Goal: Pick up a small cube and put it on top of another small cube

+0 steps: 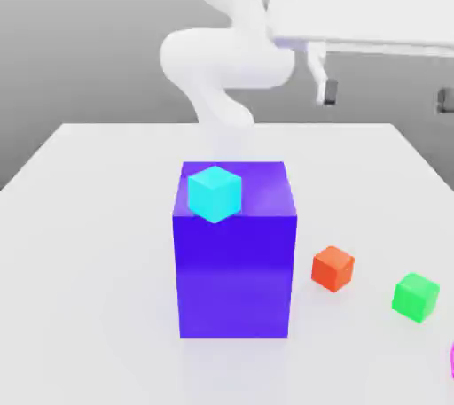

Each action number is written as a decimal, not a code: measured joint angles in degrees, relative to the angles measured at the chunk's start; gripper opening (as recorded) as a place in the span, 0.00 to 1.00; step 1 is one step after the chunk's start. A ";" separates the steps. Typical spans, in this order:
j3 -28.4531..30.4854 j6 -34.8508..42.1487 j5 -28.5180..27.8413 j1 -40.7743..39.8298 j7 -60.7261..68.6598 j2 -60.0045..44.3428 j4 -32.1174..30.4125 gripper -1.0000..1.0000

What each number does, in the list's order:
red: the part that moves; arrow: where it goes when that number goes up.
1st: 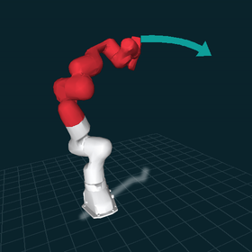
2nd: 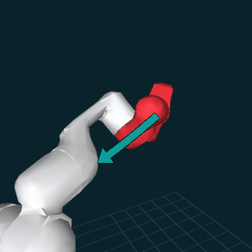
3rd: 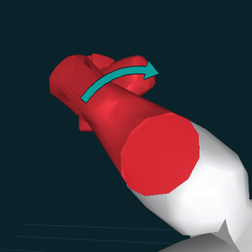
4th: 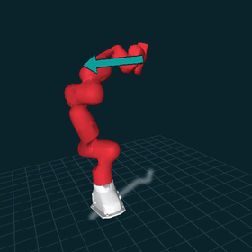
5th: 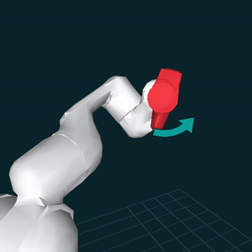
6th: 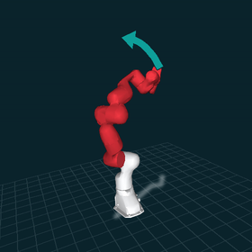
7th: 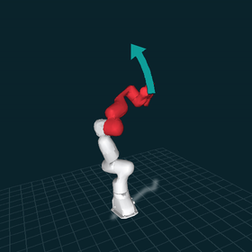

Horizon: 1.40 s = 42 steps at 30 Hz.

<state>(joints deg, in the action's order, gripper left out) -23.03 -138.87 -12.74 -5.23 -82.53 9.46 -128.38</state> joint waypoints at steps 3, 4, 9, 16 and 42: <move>-2.14 -1.01 -3.55 1.50 -7.18 -6.49 0.64 0.50; -2.54 -1.34 -4.69 2.39 -9.55 -8.65 0.85 0.50; -2.78 -3.28 -8.87 6.77 -20.33 -19.06 1.83 0.50; -3.01 -7.13 -9.86 13.57 -32.15 -32.10 2.85 0.50; -8.89 -10.44 2.11 14.83 -39.37 -20.33 -12.60 0.00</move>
<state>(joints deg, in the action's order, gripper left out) -31.91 -149.31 -10.62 9.60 -121.90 -10.86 -140.97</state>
